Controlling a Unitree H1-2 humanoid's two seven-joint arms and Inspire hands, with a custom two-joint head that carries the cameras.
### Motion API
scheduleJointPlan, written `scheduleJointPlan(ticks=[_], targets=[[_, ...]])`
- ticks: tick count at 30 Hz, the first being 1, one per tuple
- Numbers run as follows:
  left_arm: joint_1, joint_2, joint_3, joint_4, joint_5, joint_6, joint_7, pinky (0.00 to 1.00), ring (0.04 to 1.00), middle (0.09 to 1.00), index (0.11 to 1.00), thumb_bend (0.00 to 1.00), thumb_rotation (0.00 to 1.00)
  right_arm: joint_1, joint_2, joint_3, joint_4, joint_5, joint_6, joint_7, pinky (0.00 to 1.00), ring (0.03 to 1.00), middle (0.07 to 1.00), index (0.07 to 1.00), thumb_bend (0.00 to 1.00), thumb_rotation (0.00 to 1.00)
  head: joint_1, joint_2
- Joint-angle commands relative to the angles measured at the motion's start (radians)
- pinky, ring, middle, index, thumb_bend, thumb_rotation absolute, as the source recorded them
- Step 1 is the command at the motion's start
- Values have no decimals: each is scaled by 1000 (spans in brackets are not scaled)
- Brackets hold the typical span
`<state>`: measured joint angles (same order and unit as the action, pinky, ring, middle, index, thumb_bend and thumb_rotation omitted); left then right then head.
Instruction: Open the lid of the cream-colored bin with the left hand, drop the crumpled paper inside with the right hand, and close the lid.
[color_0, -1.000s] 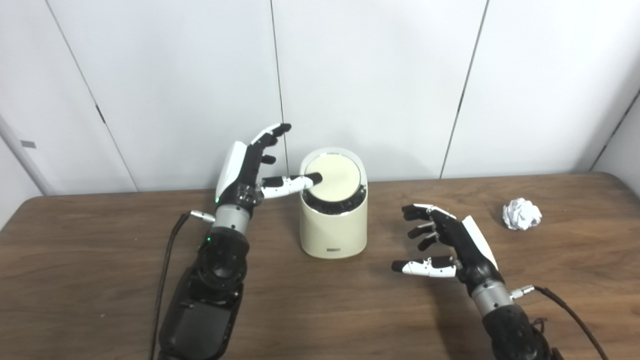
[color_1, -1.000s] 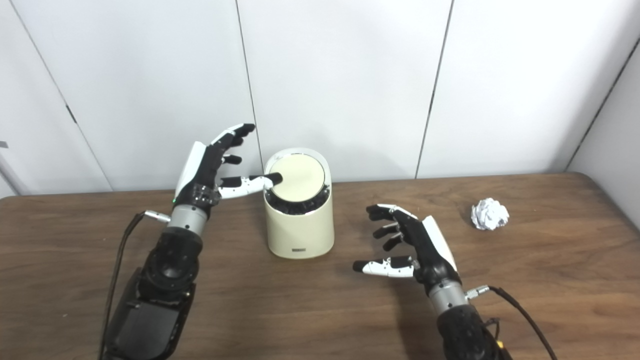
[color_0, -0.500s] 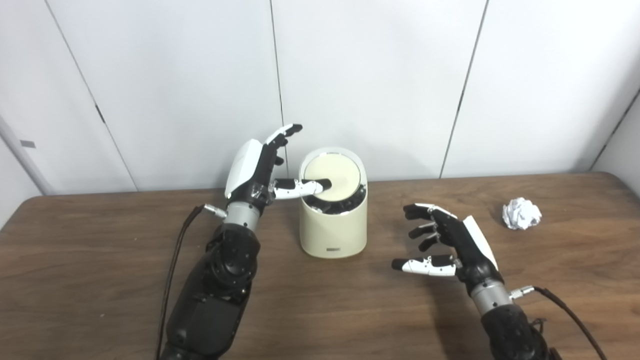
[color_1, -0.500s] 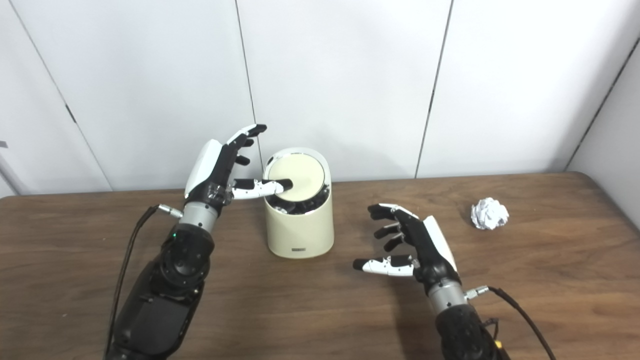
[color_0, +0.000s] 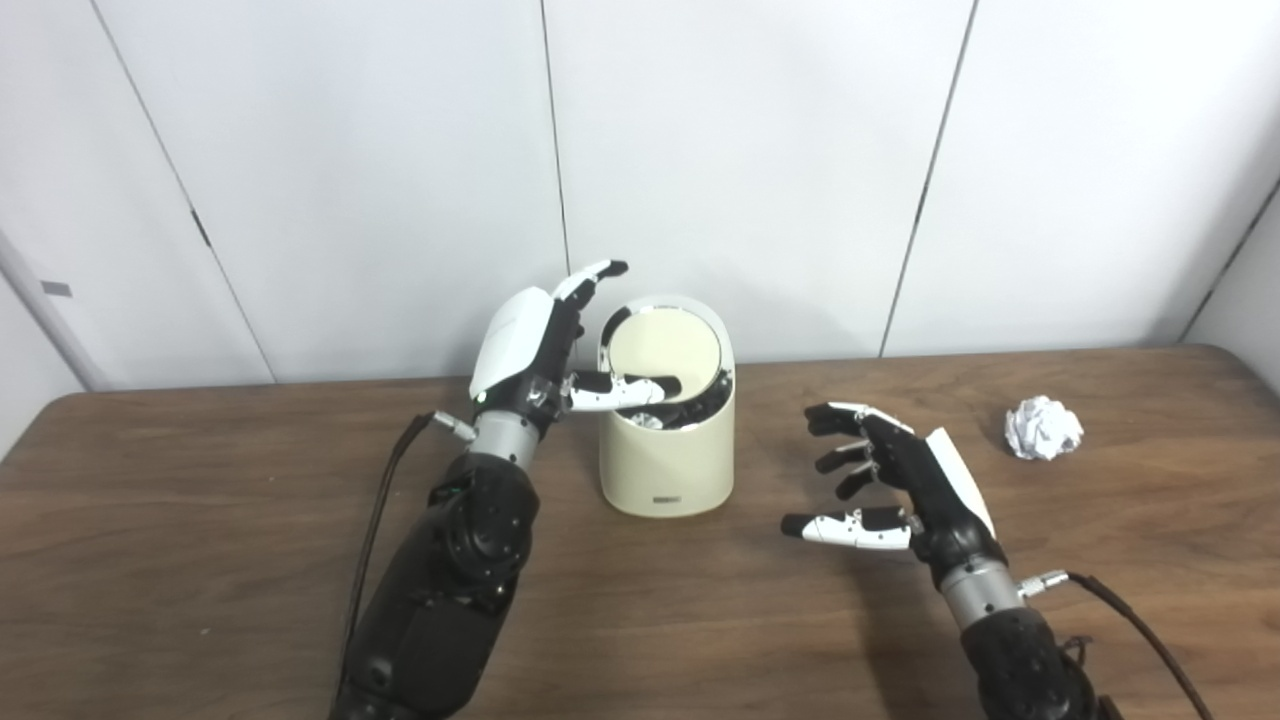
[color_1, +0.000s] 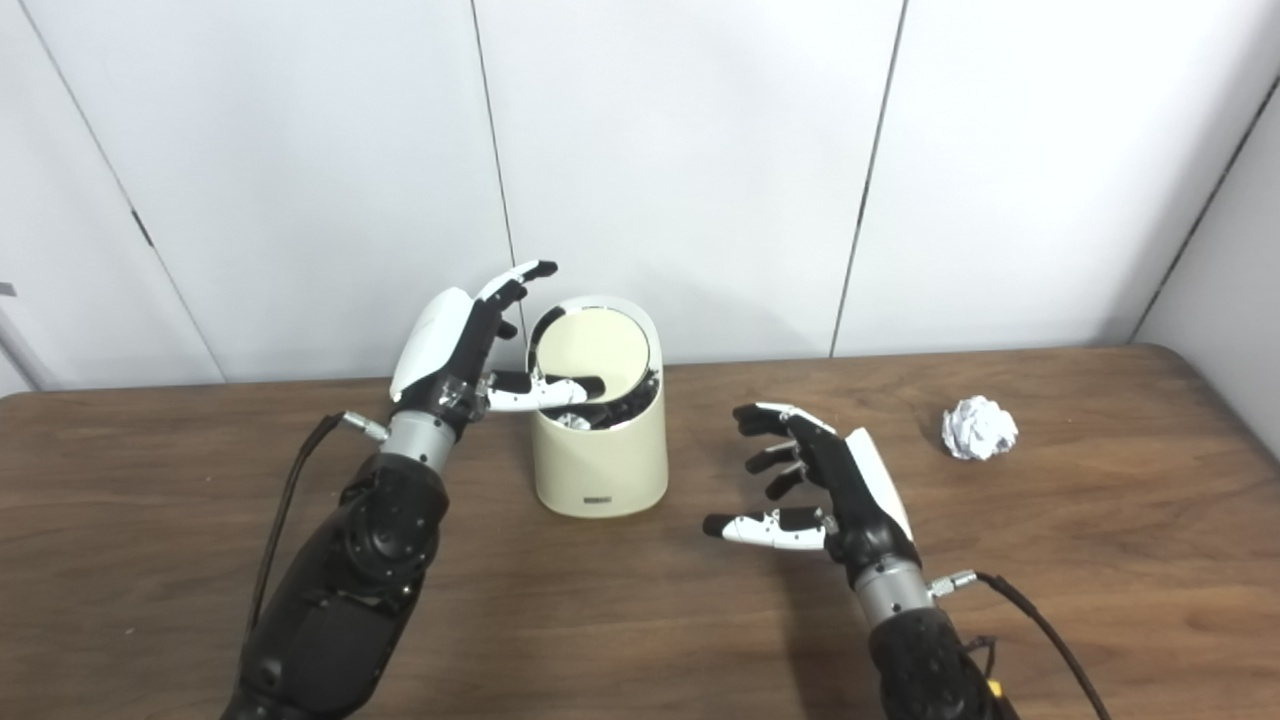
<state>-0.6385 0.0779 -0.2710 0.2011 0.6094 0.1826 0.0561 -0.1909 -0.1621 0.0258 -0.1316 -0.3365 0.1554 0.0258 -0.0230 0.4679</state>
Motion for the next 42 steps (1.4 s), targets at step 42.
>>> scheduleJointPlan(ticks=[42], targets=[[-85, 130, -207, -46, 346, 116, -208, 667, 849, 895, 876, 947, 0, -21, -7, 11, -68, 3, -6, 1, 459, 597, 714, 713, 726, 87, 9, 23]])
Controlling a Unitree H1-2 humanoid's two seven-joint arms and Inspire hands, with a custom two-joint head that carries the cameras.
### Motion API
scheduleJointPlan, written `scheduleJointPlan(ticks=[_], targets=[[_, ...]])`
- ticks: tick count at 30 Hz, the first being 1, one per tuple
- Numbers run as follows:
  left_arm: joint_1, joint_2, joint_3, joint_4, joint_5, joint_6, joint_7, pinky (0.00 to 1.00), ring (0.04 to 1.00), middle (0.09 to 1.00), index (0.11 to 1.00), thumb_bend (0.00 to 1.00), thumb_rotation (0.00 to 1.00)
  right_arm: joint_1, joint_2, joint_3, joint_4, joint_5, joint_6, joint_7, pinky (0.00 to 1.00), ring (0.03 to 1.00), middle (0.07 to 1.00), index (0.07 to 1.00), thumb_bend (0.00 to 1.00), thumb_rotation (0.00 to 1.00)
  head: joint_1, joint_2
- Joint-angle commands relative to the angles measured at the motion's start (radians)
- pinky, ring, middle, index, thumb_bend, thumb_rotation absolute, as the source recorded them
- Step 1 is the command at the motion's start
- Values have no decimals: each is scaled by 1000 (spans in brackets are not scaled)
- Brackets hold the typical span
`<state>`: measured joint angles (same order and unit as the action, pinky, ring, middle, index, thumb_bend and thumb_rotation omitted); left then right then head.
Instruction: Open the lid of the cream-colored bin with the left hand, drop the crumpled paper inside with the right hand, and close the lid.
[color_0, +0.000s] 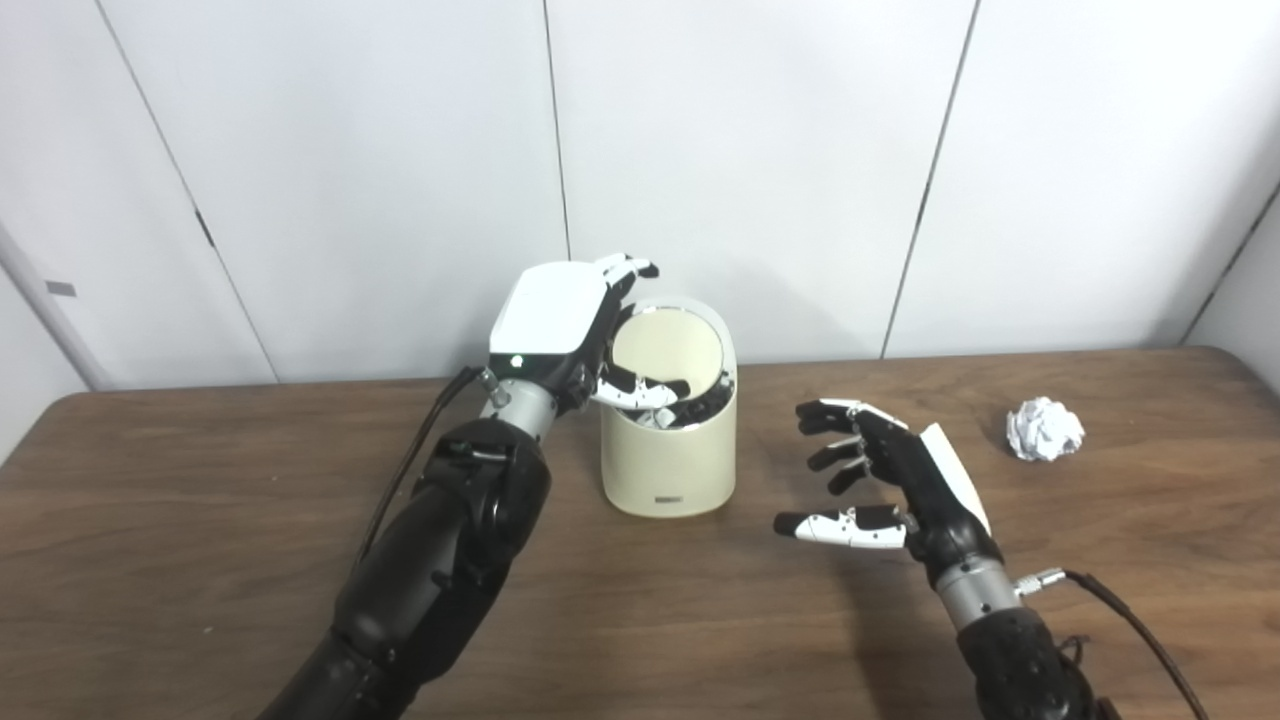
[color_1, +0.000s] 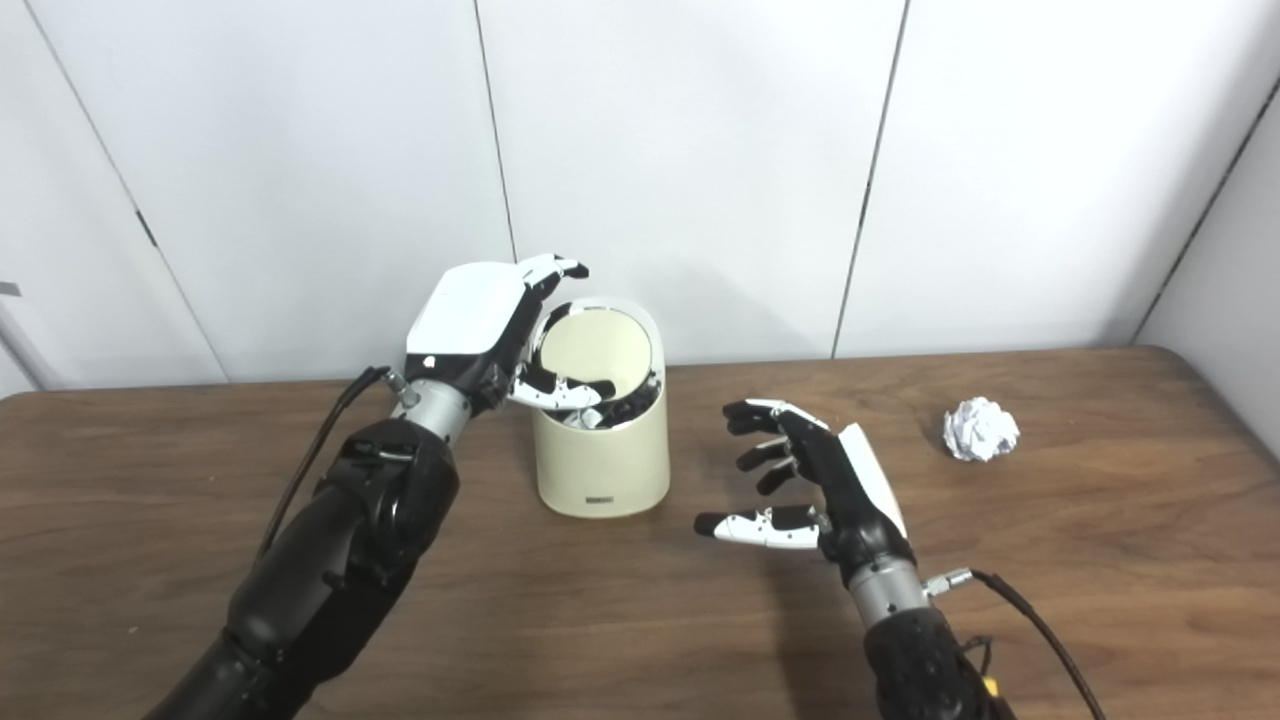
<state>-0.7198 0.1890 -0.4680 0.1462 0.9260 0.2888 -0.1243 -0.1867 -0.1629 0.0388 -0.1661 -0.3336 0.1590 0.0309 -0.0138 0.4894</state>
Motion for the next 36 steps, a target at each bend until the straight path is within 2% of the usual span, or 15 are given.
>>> scheduleJointPlan(ticks=[1, 14, 18, 21, 24, 26, 32, 36], targets=[[-4, 19, -10, 10, 30, 9, -26, 667, 848, 895, 876, 949, 0, -25, -6, -2, -34, 1, -8, -4, 458, 595, 714, 711, 724, 81, 0, 1], [0, 15, -2, 11, 27, 10, -16, 672, 857, 906, 891, 943, 6, -26, -7, -2, -24, 3, -21, -7, 450, 596, 727, 713, 718, 66, 2, -2], [5, -1, 22, 20, 14, 3, 36, 673, 857, 906, 886, 951, 15, -25, -7, -3, -21, 5, -20, -7, 451, 604, 739, 715, 715, 65, 2, -2], [18, -35, 75, 25, -31, -20, 129, 641, 852, 913, 891, 923, 52, -25, -9, -2, -20, 2, -18, -6, 450, 606, 743, 716, 714, 74, 2, -1], [34, -80, 161, 24, -131, -78, 222, 647, 860, 928, 911, 843, 99, -25, -10, -2, -19, 1, -17, -5, 452, 609, 746, 717, 711, 81, 5, -1], [38, -101, 204, 20, -180, -109, 255, 653, 862, 930, 918, 809, 136, -26, -10, -2, -18, 3, -19, -5, 446, 608, 747, 715, 710, 77, 6, -1], [41, -134, 290, -12, -307, -159, 278, 706, 895, 941, 946, 755, 179, -24, -11, -3, -19, 9, -15, -3, 448, 608, 746, 712, 711, 61, 7, 2], [53, -153, 336, -64, -404, -140, 248, 717, 867, 899, 930, 775, 177, -22, -14, 1, -23, 3, -10, -1, 456, 616, 746, 714, 708, 63, 8, 4]])
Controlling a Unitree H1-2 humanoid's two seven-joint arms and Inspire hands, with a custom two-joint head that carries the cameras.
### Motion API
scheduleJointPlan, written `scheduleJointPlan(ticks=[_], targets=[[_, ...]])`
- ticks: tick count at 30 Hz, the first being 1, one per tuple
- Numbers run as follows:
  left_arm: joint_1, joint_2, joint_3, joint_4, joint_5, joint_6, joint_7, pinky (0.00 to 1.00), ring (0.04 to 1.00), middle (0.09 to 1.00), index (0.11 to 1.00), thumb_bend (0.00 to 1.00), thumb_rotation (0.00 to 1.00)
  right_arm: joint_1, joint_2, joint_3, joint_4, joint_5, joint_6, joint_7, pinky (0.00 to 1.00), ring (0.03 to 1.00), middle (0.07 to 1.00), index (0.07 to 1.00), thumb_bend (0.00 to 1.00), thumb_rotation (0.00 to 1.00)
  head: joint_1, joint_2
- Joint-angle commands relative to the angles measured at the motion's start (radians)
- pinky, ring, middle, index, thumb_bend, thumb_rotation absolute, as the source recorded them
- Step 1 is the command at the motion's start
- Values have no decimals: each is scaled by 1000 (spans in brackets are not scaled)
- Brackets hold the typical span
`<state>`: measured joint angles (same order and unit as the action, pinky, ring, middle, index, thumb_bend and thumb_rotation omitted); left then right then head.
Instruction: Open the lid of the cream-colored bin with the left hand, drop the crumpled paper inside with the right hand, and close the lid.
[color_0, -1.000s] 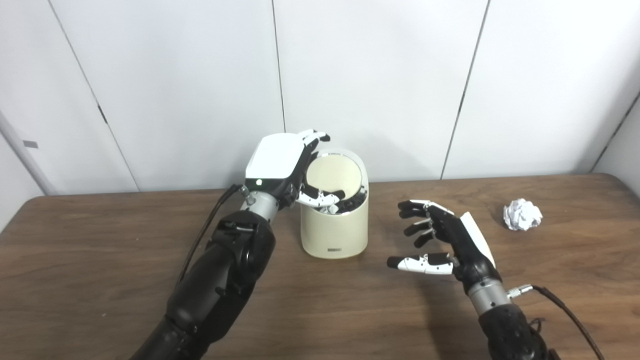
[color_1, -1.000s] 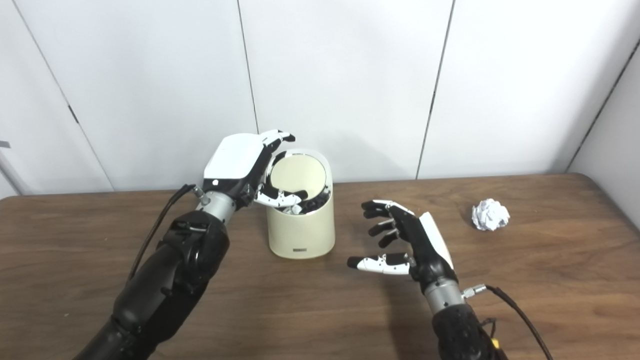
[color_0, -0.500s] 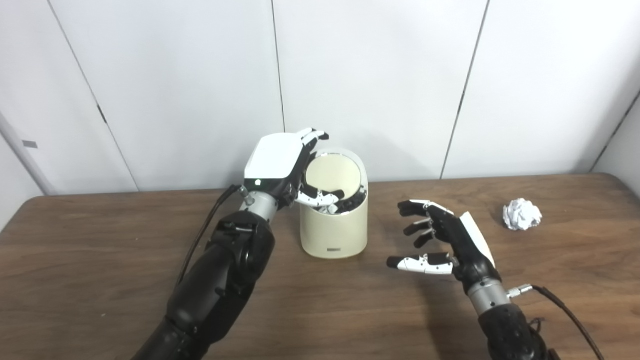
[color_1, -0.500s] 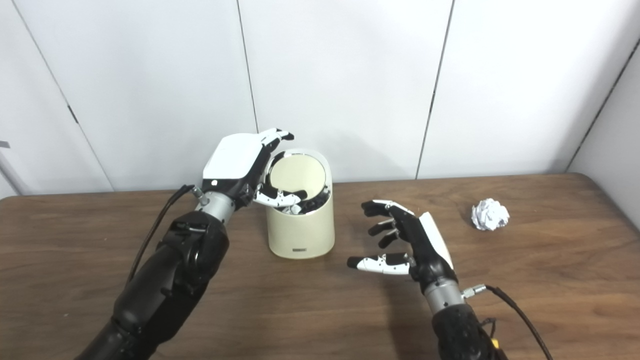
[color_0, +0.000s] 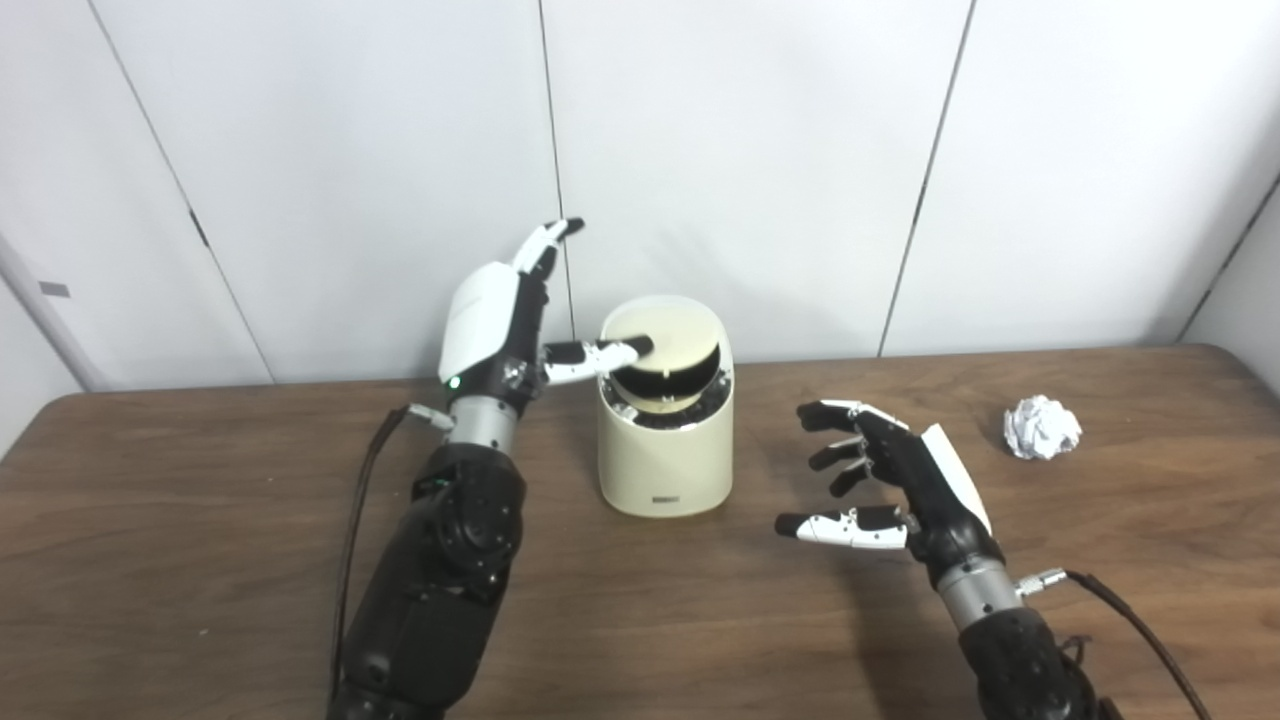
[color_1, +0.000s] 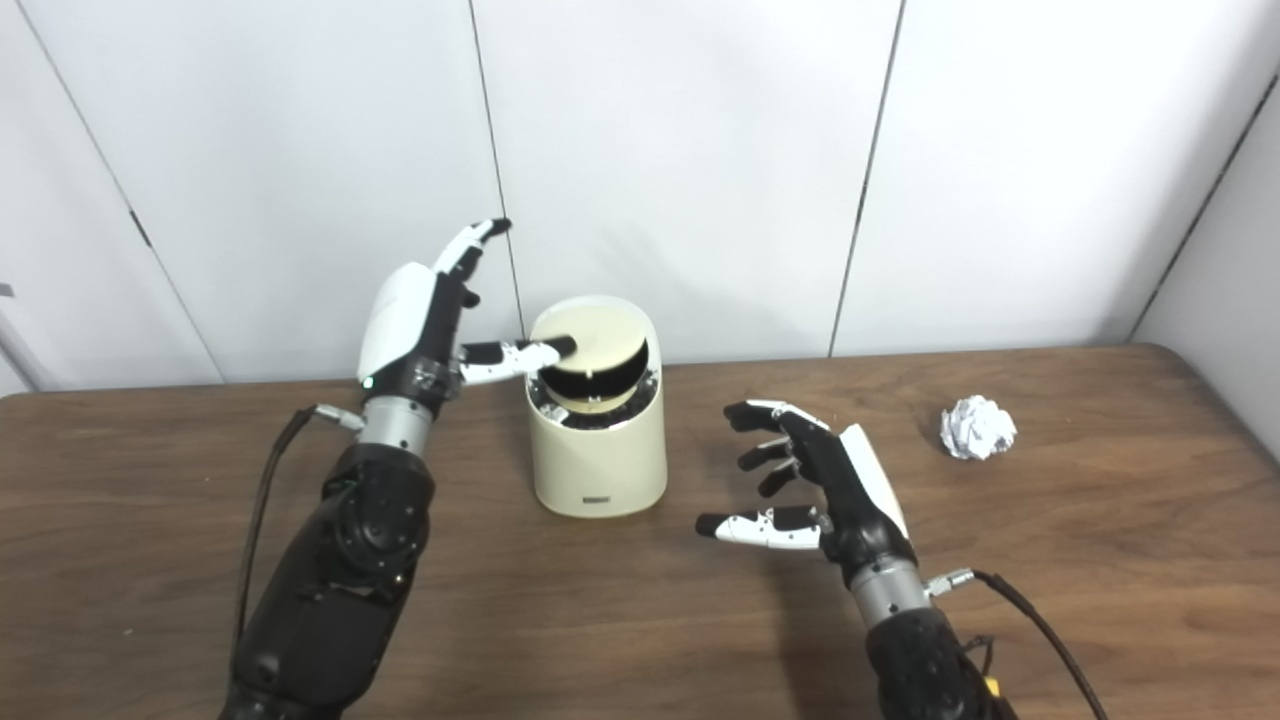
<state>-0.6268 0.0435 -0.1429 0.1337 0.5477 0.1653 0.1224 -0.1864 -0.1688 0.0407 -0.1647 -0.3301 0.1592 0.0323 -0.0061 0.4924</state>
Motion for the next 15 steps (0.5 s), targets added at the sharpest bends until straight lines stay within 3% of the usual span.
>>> scheduleJointPlan(ticks=[1, 10, 15], targets=[[-36, -11, 20, -64, -48, -9, -9, 737, 874, 901, 929, 775, 177, -21, -8, -1, -25, -2, -9, -3, 454, 616, 744, 713, 708, 68, 0, 2], [42, -12, 61, -147, -194, -17, -58, 711, 865, 889, 907, 749, 196, -18, -9, -3, -22, 2, -16, -5, 443, 598, 734, 709, 698, 78, 5, 2], [112, -6, 70, -171, -250, -51, -70, 660, 850, 868, 897, 792, 265, -18, -14, -8, -17, 3, -19, -7, 437, 590, 730, 711, 685, 85, 6, 4]])
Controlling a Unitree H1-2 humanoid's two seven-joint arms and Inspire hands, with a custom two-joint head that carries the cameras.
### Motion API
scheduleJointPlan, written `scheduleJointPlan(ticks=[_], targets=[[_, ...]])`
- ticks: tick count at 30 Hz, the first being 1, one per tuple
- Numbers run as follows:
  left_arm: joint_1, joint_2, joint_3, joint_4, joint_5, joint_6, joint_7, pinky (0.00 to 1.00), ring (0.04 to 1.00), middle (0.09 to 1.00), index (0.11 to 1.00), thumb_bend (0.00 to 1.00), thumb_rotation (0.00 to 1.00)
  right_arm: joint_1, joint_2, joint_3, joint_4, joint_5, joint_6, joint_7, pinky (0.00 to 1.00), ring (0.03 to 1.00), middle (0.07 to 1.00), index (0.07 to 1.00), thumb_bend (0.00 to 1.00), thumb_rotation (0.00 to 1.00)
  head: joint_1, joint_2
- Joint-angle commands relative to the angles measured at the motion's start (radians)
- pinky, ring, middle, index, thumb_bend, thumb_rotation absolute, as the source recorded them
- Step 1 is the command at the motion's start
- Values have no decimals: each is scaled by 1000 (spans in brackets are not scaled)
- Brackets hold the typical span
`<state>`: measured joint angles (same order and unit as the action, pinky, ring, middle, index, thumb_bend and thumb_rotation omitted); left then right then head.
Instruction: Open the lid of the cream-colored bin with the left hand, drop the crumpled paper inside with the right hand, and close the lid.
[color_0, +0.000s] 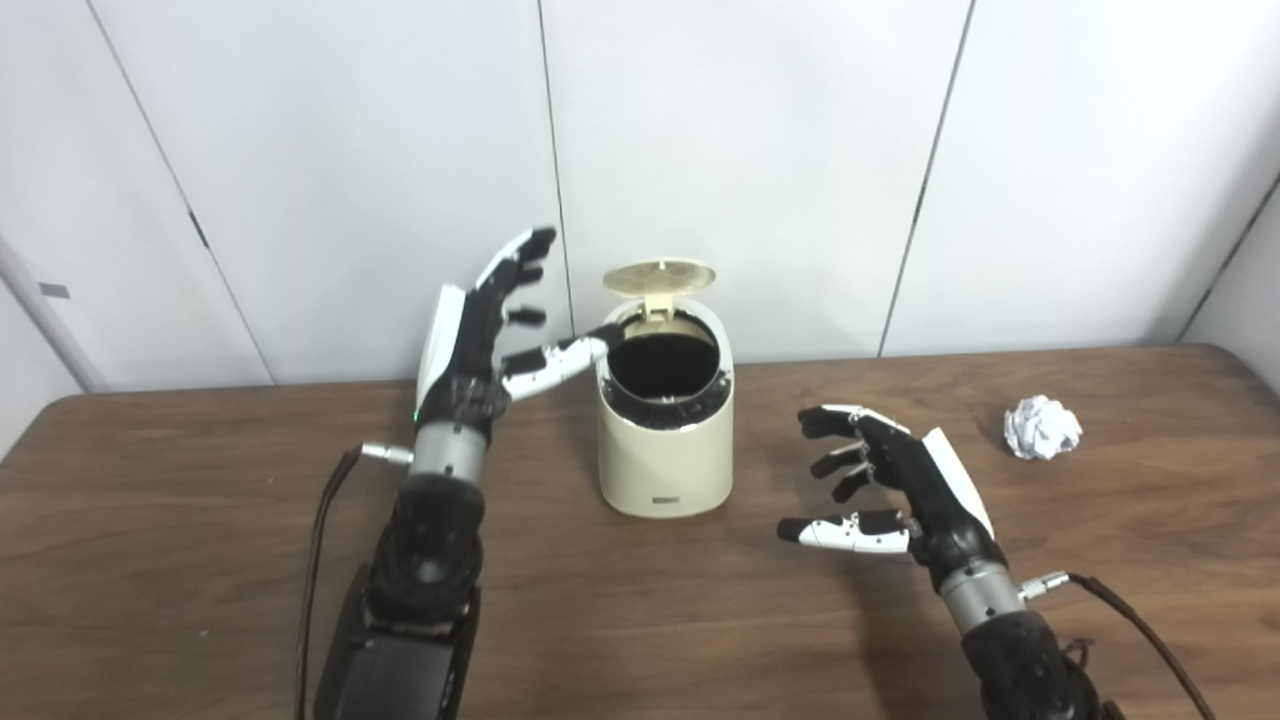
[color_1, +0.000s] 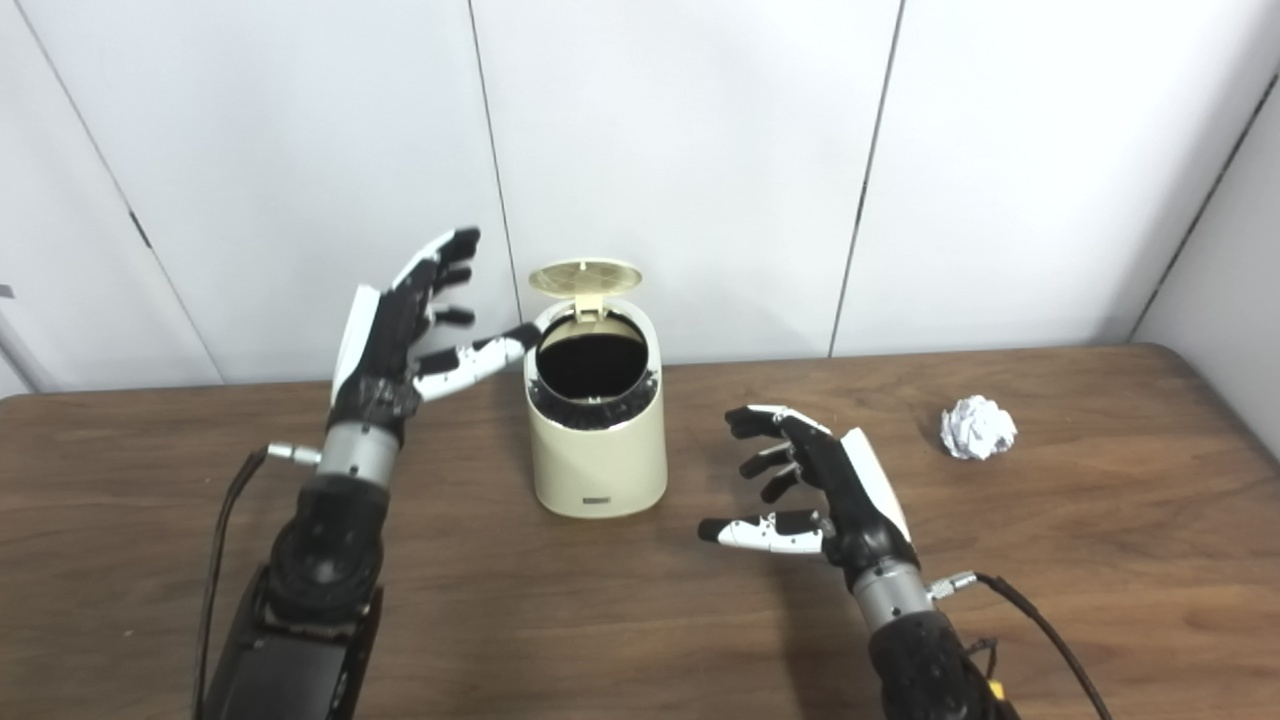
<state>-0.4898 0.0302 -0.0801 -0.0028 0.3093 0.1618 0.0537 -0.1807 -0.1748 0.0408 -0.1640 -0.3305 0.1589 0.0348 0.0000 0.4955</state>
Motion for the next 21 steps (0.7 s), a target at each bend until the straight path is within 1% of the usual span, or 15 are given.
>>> scheduleJointPlan(ticks=[1, 3, 5, 7, 9, 11, 14, 18, 21], targets=[[-9, 9, 11, -39, -32, -52, -8, 665, 851, 869, 900, 797, 285, -23, -8, -9, -19, 2, -15, -11, 436, 589, 730, 711, 687, 88, 1, 2], [19, 16, 17, -44, -63, -62, -23, 719, 859, 882, 912, 808, 322, -22, -4, -13, -20, 0, -8, -15, 430, 586, 727, 711, 689, 90, 2, 1], [44, 28, 13, -46, -60, -74, -28, 729, 854, 882, 911, 808, 340, -21, -4, -16, -19, 1, -10, -17, 430, 586, 724, 711, 689, 89, 3, 1], [67, 38, 11, -40, -57, -91, -30, 738, 850, 877, 902, 805, 337, -21, -5, -17, -15, 2, -18, -18, 432, 587, 722, 715, 682, 82, 3, 2], [89, 41, 15, -25, -71, -117, -30, 772, 854, 878, 903, 800, 319, -19, -5, -20, -12, 5, -22, -19, 429, 588, 730, 726, 683, 84, 4, 3], [113, 35, 24, -10, -96, -139, -27, 795, 856, 879, 908, 803, 307, -18, -3, -25, -8, 17, -32, -19, 429, 591, 734, 739, 683, 73, 5, 4], [142, 30, 31, 5, -114, -166, -22, 794, 855, 881, 919, 799, 296, -17, -3, -28, -3, 25, -40, -19, 439, 594, 733, 758, 684, 61, 4, 5], [175, 27, 38, 18, -126, -187, -16, 830, 865, 884, 930, 793, 280, -15, -8, -28, 0, 23, -45, -19, 442, 596, 732, 761, 691, 81, 6, 6], [195, 29, 38, 22, -118, -189, -12, 815, 856, 880, 924, 800, 279, -11, -9, -27, -3, 21, -42, -18, 446, 598, 733, 763, 698, 81, 3, 1]])
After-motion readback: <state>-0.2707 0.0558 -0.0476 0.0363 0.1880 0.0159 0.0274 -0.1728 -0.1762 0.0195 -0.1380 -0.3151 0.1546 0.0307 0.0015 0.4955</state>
